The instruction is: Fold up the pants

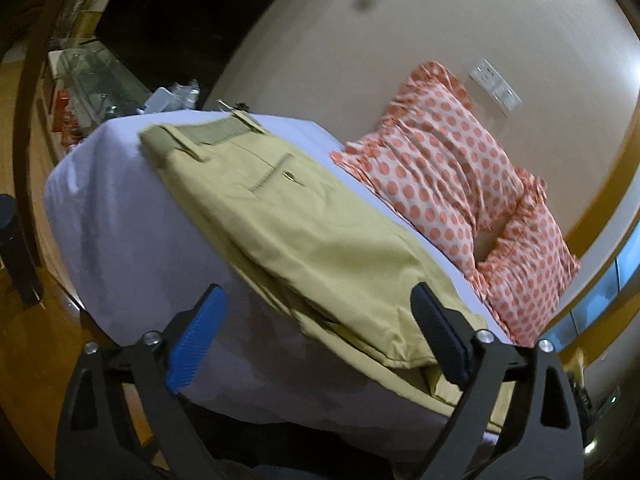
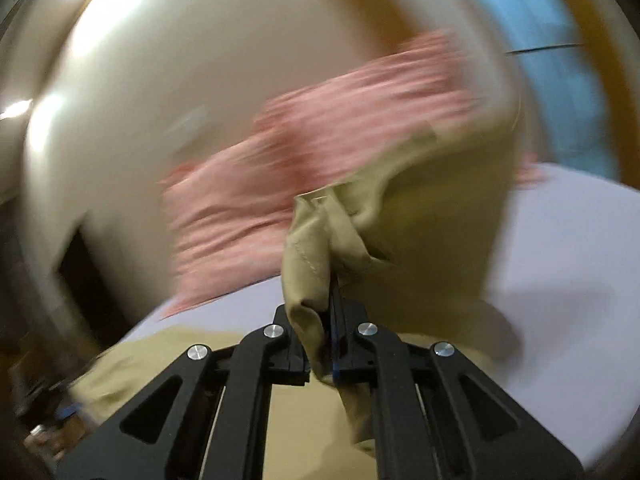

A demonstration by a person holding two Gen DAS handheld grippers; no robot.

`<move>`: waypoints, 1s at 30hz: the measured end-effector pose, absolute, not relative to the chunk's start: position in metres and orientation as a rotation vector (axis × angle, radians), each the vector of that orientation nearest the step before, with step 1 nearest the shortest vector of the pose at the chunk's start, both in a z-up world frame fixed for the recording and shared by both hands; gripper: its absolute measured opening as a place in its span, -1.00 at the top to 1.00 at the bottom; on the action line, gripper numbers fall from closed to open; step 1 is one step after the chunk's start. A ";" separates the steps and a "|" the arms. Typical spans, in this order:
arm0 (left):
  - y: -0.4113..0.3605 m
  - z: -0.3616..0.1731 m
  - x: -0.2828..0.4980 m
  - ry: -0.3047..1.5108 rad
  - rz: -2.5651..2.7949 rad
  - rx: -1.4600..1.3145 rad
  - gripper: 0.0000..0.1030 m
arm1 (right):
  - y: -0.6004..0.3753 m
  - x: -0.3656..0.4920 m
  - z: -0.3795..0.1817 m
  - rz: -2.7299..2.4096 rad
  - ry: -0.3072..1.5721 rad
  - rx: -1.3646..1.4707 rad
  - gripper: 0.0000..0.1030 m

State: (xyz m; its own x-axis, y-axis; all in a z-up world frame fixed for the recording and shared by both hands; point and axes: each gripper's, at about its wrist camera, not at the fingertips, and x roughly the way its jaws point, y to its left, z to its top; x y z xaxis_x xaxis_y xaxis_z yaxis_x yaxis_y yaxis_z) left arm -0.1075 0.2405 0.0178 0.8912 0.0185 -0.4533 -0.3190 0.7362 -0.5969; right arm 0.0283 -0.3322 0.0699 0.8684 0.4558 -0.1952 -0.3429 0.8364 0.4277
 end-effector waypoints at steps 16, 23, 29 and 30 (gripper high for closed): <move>0.304 -0.009 -0.088 0.523 0.147 -0.931 -0.92 | -0.171 0.017 0.041 0.739 0.571 0.299 -0.97; 0.292 -0.005 -0.067 0.573 0.123 -0.967 -0.91 | -0.185 0.037 0.031 0.704 0.633 0.409 -0.97; 0.294 0.006 -0.062 0.603 0.156 -0.998 -0.92 | -0.184 0.035 0.027 0.710 0.633 0.410 -0.97; 0.293 0.009 -0.063 0.594 0.150 -0.990 -0.92 | -0.184 0.035 0.026 0.709 0.634 0.413 -0.97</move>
State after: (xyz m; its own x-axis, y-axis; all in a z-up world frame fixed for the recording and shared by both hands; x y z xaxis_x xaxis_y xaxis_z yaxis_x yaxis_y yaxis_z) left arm -0.0628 0.2934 0.0094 0.8326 -0.1437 -0.5350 -0.3809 0.5528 -0.7412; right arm 0.0347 -0.1842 0.0264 0.5870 0.7080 -0.3926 -0.4685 0.6926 0.5484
